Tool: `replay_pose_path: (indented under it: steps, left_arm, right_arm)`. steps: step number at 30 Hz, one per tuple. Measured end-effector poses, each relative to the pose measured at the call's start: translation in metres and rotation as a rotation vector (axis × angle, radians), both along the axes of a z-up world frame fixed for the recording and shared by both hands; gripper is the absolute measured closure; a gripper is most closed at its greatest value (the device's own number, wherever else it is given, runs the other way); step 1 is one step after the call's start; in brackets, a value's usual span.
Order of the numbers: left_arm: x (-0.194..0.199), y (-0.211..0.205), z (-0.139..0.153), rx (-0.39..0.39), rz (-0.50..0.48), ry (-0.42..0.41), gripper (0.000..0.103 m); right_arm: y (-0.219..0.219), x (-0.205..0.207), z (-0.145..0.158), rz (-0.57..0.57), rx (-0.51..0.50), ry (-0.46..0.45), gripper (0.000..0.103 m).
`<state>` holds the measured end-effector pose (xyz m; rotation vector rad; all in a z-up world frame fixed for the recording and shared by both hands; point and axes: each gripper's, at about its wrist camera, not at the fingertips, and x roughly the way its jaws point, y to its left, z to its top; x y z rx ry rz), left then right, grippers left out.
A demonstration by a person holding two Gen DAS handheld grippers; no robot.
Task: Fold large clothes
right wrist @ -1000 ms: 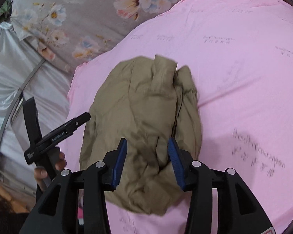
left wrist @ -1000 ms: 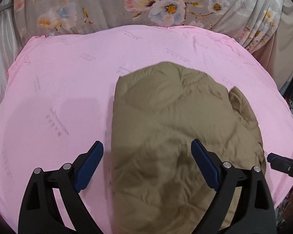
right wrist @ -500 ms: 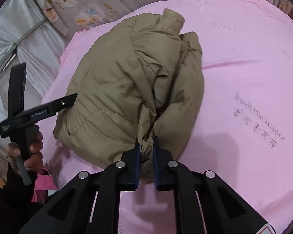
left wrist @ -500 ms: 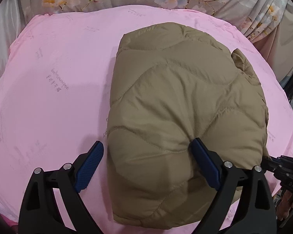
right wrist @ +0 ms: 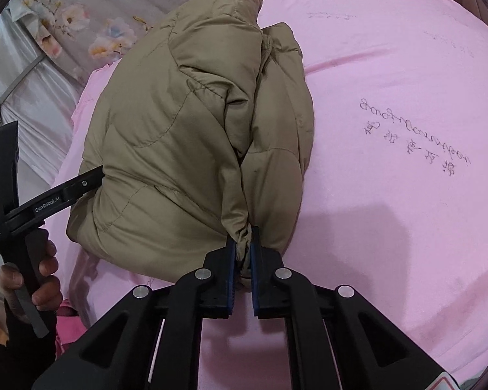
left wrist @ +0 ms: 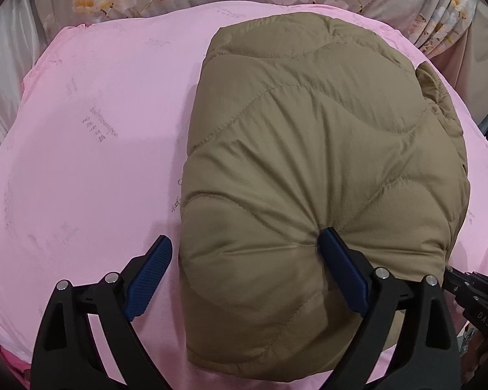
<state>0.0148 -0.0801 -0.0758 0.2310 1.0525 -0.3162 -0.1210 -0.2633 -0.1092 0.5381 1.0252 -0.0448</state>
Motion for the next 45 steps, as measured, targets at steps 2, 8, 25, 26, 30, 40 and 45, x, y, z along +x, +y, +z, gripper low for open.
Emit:
replay_pose_path:
  steps: [2, 8, 25, 26, 30, 40, 45]
  left_arm:
    - [0.000, -0.002, -0.003, 0.006, -0.001, -0.010, 0.011]
    - [-0.005, -0.008, -0.005, 0.045, -0.004, -0.064, 0.011]
    - [0.064, 0.051, 0.054, -0.292, -0.029, 0.114, 0.009]
    - [0.075, 0.052, 0.053, -0.304, -0.019, 0.132, 0.009]
    - [0.104, 0.046, 0.040, -0.374, -0.054, 0.229, 0.009]
    - [0.118, 0.014, 0.006, -0.479, -0.114, 0.325, 0.005]
    - [0.109, 0.003, 0.008, -0.443, -0.124, 0.265, 0.005]
  right_arm:
    - [0.000, 0.002, 0.000, -0.002, -0.003, -0.001, 0.098]
    - [0.000, 0.003, -0.005, -0.013, 0.011, -0.014, 0.099]
    - [-0.111, 0.007, 0.043, -0.109, 0.350, -0.113, 0.039]
    - [-0.118, 0.014, 0.034, -0.114, 0.402, -0.103, 0.038]
    - [-0.124, 0.038, 0.000, -0.087, 0.587, -0.084, 0.034]
    - [-0.083, 0.077, -0.030, -0.011, 0.700, -0.097, 0.016]
    - [-0.049, 0.094, -0.023, 0.054, 0.608, -0.113, 0.016]
